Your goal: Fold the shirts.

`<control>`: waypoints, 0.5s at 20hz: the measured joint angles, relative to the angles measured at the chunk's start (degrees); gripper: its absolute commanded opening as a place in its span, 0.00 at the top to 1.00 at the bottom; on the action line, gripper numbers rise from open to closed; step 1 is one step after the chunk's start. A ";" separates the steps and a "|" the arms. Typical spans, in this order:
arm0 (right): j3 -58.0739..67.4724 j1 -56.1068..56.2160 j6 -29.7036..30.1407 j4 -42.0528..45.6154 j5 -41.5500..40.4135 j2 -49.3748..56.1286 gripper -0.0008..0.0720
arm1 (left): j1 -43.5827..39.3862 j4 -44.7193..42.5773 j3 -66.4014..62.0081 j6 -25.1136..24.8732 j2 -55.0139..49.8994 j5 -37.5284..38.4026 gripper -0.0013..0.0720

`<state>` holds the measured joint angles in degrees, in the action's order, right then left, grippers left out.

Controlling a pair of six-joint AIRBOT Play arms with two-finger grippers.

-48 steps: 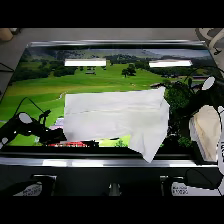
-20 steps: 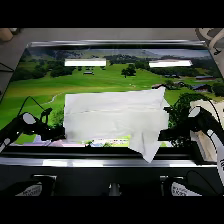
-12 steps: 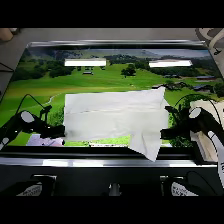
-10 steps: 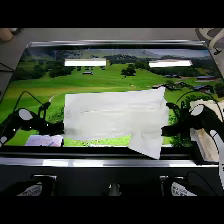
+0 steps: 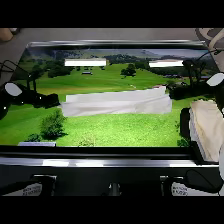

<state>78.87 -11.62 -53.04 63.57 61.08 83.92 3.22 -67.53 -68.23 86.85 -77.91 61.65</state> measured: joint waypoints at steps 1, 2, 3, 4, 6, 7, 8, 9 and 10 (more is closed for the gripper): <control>2.38 0.74 0.09 -0.33 -1.49 2.38 0.97 | 0.00 -0.02 -1.92 0.50 -2.34 -0.17 0.95; 4.15 1.51 0.15 -0.37 -2.73 4.52 0.97 | 0.00 -0.02 -3.69 0.90 -4.50 -0.39 0.95; 5.55 2.34 0.17 -0.22 -3.91 6.78 0.97 | -0.02 0.00 -5.62 1.27 -6.91 -0.52 0.95; 6.49 2.89 0.13 -0.04 -4.92 8.72 0.96 | -0.04 0.00 -7.34 1.55 -9.14 -0.68 0.95; 7.72 3.52 -0.09 1.20 -6.25 12.48 0.96 | -0.13 0.02 -10.84 1.88 -13.68 -0.94 0.95; 8.11 3.76 -0.37 1.75 -6.91 14.12 0.95 | -0.17 0.02 -12.24 1.97 -15.69 -1.05 0.95; 8.35 3.89 -0.48 1.99 -7.37 15.47 0.75 | -0.22 0.02 -13.55 2.12 -17.66 -1.09 0.95; 8.57 4.07 -0.50 2.32 -7.87 16.70 0.44 | -0.24 0.04 -14.47 2.45 -19.26 -1.16 0.92; 8.70 4.17 -0.50 2.36 -8.39 17.51 0.09 | -0.26 0.02 -15.17 3.06 -20.76 -1.14 0.66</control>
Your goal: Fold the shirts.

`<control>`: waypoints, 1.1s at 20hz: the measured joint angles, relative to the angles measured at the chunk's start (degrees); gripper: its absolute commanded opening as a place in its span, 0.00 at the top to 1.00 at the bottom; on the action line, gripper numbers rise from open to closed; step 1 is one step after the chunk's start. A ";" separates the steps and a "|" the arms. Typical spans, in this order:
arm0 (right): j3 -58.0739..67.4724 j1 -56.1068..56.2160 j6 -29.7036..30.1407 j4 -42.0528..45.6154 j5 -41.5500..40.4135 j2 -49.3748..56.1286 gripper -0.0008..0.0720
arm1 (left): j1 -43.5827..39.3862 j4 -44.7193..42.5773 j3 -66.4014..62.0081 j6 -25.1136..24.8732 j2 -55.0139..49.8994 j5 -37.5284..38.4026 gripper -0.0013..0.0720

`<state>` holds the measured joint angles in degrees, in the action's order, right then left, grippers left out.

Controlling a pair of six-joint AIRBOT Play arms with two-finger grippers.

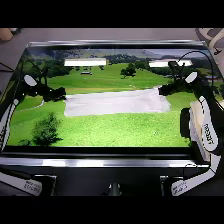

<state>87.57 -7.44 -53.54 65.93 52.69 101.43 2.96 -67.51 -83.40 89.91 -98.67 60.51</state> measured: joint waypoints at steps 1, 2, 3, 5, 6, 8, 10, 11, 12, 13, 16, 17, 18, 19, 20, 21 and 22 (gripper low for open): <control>0.13 0.02 -0.02 -0.02 -0.48 0.35 0.05 | 0.00 0.00 -0.50 0.50 -1.05 0.15 0.28; 0.24 -0.02 -0.04 0.02 -0.74 0.37 0.05 | 0.00 -0.02 -0.90 0.94 -1.73 0.48 0.10; 0.28 -0.35 -0.04 0.11 -0.66 0.11 0.05 | 0.09 -0.17 -1.25 1.44 -2.21 1.11 0.10; 0.39 -1.88 0.26 0.33 0.35 -0.59 0.04 | 0.63 -1.62 -1.60 1.64 -2.32 2.97 0.10; 0.39 -2.95 0.48 0.48 1.57 -0.61 0.01 | 0.98 -2.75 -1.73 1.84 -1.97 3.96 0.10; 0.39 -4.83 1.03 0.39 4.81 -0.33 0.01 | 1.31 -4.74 -1.86 2.03 -0.63 6.14 0.11; 0.37 -6.03 2.12 -0.24 8.37 0.57 0.00 | 1.27 -5.90 -1.92 2.08 1.36 7.85 0.16; 0.39 -6.29 2.71 -1.14 9.46 1.01 0.00 | 1.09 -6.29 -1.97 2.08 2.54 8.44 0.16; 0.42 -6.47 3.10 -2.01 10.16 1.53 0.00 | 0.85 -6.71 -1.97 2.08 3.93 9.03 0.16; 0.39 -6.67 3.37 -2.82 10.36 2.16 0.00 | 0.57 -6.99 -1.97 2.05 5.25 9.64 0.16; 0.39 -6.99 2.99 -4.46 8.66 3.76 0.00 | -0.68 -7.39 -1.97 1.99 9.64 10.78 0.16; 0.39 -6.99 2.64 -4.96 8.11 4.28 0.00 | -1.18 -7.54 -1.97 1.88 11.08 11.13 0.16; 0.42 -7.04 2.29 -5.62 7.50 4.85 0.00 | -1.68 -7.54 -1.97 1.84 12.41 11.21 0.16; 0.42 -7.10 1.92 -5.99 7.28 5.49 0.00 | -2.29 -7.54 -1.97 1.79 13.73 11.43 0.16; 0.42 -7.19 1.77 -6.62 7.26 6.03 0.00 | -2.91 -7.61 -1.97 1.77 14.78 11.56 0.16; 0.48 -7.19 1.55 -7.41 7.04 6.47 0.00 | -3.52 -7.67 -1.97 1.73 15.78 11.56 0.16; 0.55 -7.06 1.46 -8.26 6.91 6.99 0.00 | -4.13 -7.69 -1.97 1.68 16.63 11.58 0.16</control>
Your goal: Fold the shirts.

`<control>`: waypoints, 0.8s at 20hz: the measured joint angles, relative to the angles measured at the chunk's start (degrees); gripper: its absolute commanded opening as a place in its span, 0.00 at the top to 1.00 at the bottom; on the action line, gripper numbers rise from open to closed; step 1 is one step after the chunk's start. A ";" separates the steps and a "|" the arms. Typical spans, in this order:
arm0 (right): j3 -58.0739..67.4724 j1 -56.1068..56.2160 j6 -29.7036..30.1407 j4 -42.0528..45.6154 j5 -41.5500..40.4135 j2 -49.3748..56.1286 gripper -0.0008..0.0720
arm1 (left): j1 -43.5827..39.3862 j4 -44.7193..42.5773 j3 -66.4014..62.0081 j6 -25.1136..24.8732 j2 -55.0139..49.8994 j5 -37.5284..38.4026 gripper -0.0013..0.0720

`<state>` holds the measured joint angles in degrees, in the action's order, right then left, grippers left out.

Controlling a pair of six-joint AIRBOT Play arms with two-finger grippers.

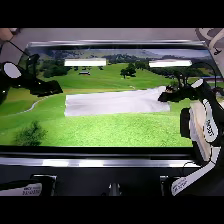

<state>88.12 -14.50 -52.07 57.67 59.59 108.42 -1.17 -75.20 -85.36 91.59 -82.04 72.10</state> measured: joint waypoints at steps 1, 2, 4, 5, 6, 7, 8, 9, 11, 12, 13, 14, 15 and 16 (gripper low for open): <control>0.09 0.22 -0.22 -0.63 0.28 0.48 0.01 | -0.63 -0.02 0.00 -0.04 0.66 0.04 0.16; 0.09 0.52 -0.57 -0.79 0.76 0.87 0.12 | -1.36 -0.04 0.00 -0.04 1.14 0.09 0.16; 0.00 1.33 -1.73 -1.51 2.05 1.62 0.90 | -2.86 -0.04 0.00 -0.04 1.84 0.11 0.16; -0.09 1.77 -2.36 -1.62 3.54 1.88 0.96 | -3.69 -0.04 0.02 -0.02 1.99 -0.04 0.17; -0.20 2.08 -2.91 -2.38 4.02 1.81 0.96 | -4.55 -0.04 0.07 0.07 2.03 -0.50 0.45; -0.28 2.29 -2.75 -2.58 4.44 1.40 0.97 | -5.62 0.13 0.04 0.17 2.03 -1.42 0.95; -0.33 2.47 -2.19 -3.32 5.44 0.66 0.97 | -6.73 0.46 0.04 0.17 1.84 -2.86 0.95; -0.31 2.54 -1.57 -4.81 6.23 -0.57 0.97 | -7.93 0.68 0.07 -0.11 1.40 -4.90 0.95; -0.15 2.80 -0.66 -7.78 6.49 -4.24 0.97 | -10.69 1.25 0.04 -0.68 -0.15 -10.91 0.95; -0.20 2.84 -0.37 -8.13 7.56 -6.05 0.97 | -12.00 2.03 0.02 -0.74 -1.29 -13.68 0.95; -0.17 2.80 -0.15 -8.72 8.04 -8.20 0.97 | -13.25 3.30 0.02 -0.72 -2.75 -16.13 0.95; -0.09 2.78 0.07 -9.60 8.63 -10.54 0.97 | -14.51 5.40 0.00 -0.70 -4.55 -18.32 0.95; -0.11 2.80 0.09 -9.64 10.03 -12.55 0.97 | -15.63 8.20 -0.07 -0.52 -6.51 -20.26 0.95; -0.15 2.82 0.09 -9.66 11.45 -14.73 0.97 | -16.79 11.52 -0.07 -0.42 -8.98 -21.53 0.95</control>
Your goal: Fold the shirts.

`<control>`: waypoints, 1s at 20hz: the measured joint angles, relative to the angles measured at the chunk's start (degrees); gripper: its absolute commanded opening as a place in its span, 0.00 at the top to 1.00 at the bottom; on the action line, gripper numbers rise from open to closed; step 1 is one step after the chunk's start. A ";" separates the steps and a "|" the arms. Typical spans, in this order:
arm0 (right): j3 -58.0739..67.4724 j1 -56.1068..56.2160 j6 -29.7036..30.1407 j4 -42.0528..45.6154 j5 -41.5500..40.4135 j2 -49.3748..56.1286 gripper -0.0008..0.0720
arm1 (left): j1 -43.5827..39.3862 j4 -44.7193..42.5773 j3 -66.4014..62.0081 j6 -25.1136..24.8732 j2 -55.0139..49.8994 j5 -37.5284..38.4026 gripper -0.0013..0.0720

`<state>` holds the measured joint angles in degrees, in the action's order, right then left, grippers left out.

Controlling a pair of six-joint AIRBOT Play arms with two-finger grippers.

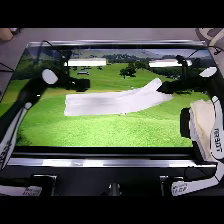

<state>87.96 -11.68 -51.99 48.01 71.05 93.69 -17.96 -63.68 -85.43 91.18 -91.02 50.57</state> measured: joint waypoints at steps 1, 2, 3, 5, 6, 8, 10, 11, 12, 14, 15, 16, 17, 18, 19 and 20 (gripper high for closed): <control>0.02 0.04 -0.07 -0.48 1.03 -2.14 0.97 | -1.20 3.72 -0.24 0.17 -2.56 -0.81 0.95; 0.02 0.04 -0.42 -0.52 2.25 -3.98 0.97 | -2.36 7.32 -0.70 0.15 -4.92 -1.75 0.95; 0.02 0.04 -0.98 -0.52 3.23 -5.81 0.97 | -3.61 10.95 -1.36 0.15 -7.56 -2.25 0.95; 0.02 0.04 -1.68 -0.66 5.16 -9.14 0.97 | -6.25 17.51 -3.17 0.04 -12.39 -3.02 0.95; 0.02 0.04 -2.05 -0.70 5.90 -10.54 0.97 | -7.74 21.11 -4.33 -0.68 -14.69 -3.17 0.95; 0.02 0.04 -2.67 -0.61 7.48 -13.09 0.96 | -10.49 28.09 -6.36 -2.56 -18.71 -3.41 0.95; 0.02 0.04 -3.58 -0.44 8.85 -15.41 0.96 | -12.92 34.91 -7.91 -4.61 -21.75 -3.67 0.95; 0.02 0.04 -4.07 -0.35 9.49 -16.52 0.96 | -14.12 37.75 -8.46 -5.42 -23.21 -3.67 0.95; 0.02 0.04 -4.59 -0.28 10.03 -17.55 0.96 | -15.26 40.30 -8.87 -6.01 -24.50 -3.72 0.95; 0.02 0.04 -5.38 -0.28 10.73 -19.19 0.96 | -17.27 44.48 -9.40 -6.82 -26.38 -4.15 0.95; 0.02 0.04 -5.70 -0.26 10.99 -19.76 0.96 | -18.10 45.79 -9.53 -7.06 -27.06 -4.83 0.95; 0.02 0.04 -6.10 -0.09 11.02 -20.11 0.96 | -18.53 47.08 -9.64 -7.41 -27.50 -5.05 0.95; 0.02 0.07 -6.38 0.13 11.02 -20.28 0.96 | -18.60 47.89 -9.75 -8.17 -27.63 -5.16 0.95; 0.02 0.28 -6.60 0.22 10.75 -20.35 0.96 | -18.21 48.65 -9.81 -9.38 -27.58 -5.29 0.95; 0.02 0.96 -7.02 0.35 9.81 -20.26 0.96 | -17.44 48.89 -9.81 -10.97 -27.17 -4.85 0.95; 0.02 2.08 -7.13 0.35 9.20 -19.96 0.96 | -16.17 49.16 -9.88 -12.96 -26.25 -3.82 0.95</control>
<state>87.99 -9.61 -59.11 48.36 80.25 73.73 -34.13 -14.52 -95.31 78.22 -117.27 46.74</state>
